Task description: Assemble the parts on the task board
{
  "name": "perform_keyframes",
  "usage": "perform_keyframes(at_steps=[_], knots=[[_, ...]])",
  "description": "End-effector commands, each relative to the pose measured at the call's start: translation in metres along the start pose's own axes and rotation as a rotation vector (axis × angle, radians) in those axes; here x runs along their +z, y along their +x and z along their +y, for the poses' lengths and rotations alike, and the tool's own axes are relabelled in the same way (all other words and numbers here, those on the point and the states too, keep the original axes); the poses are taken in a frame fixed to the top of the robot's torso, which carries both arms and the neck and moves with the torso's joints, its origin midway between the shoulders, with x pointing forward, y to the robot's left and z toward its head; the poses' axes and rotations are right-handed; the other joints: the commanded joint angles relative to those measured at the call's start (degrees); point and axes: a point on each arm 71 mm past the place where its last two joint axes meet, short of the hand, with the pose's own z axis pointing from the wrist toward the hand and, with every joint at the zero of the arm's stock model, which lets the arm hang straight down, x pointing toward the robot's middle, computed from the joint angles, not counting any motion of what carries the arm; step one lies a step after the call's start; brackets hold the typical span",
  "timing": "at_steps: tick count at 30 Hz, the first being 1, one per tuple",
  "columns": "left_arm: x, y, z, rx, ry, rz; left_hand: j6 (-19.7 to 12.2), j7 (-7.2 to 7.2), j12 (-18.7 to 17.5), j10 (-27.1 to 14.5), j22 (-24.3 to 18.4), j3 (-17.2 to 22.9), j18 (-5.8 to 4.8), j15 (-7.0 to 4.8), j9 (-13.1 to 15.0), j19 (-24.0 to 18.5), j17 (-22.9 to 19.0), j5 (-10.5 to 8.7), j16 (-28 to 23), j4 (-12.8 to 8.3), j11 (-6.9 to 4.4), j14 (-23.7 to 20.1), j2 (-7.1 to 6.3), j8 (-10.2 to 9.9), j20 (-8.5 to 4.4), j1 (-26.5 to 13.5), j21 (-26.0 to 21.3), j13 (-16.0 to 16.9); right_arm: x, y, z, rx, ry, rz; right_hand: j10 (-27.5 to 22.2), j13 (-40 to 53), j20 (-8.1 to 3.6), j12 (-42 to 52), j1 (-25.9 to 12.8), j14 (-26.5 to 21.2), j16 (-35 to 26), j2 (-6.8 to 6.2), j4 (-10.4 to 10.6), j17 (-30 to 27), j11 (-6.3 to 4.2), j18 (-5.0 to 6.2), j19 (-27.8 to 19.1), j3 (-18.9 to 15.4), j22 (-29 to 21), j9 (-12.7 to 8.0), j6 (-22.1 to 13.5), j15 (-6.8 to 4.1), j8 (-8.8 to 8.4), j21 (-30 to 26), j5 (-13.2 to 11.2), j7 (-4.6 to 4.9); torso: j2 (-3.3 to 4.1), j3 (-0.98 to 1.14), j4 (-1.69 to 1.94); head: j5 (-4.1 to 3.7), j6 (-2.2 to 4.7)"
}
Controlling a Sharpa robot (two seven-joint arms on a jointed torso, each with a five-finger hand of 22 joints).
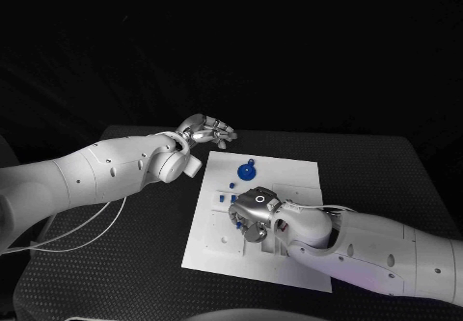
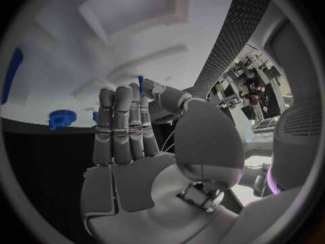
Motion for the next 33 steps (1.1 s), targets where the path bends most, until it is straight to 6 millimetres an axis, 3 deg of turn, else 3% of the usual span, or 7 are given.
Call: perform_keyframes(at_steps=[1,33], knots=[[0.0002,0.0008,-0.0015,-0.009,0.008,0.011,-0.5,0.12,0.0,-0.3,0.1,0.0,0.57,0.27,-0.1,-0.2,0.1,-0.02,-0.3,0.3,-0.05,-0.2,0.40,0.2,0.13,-0.2,-0.3,-0.1,-0.0013,0.0030,-0.0005,-0.002,0.010,0.003,0.3,0.1,-0.41,-0.3,-0.2,0.0,0.2,0.58,-0.3,0.1,0.09,0.86,0.0,0.1,1.2,0.1,0.3,-0.28,0.10,0.2,0.3,0.03,0.01,-0.01,0.01,-0.08,0.01],[-0.0001,-0.0008,-0.0005,-0.009,0.003,0.010,-0.6,0.15,0.0,-0.3,0.2,0.0,0.56,0.29,-0.1,-0.2,0.2,-0.03,-0.4,0.4,-0.02,-0.2,0.36,0.3,0.15,-0.1,-0.4,-0.1,-0.0030,-0.0006,0.0034,0.013,0.006,-0.029,0.5,0.4,-0.49,-0.4,-0.2,0.1,0.3,0.29,-0.4,0.3,0.02,0.86,0.2,0.5,1.2,0.4,0.5,-0.35,0.08,0.5,0.0,-0.04,0.01,-0.01,-0.02,-0.08,-0.11]])
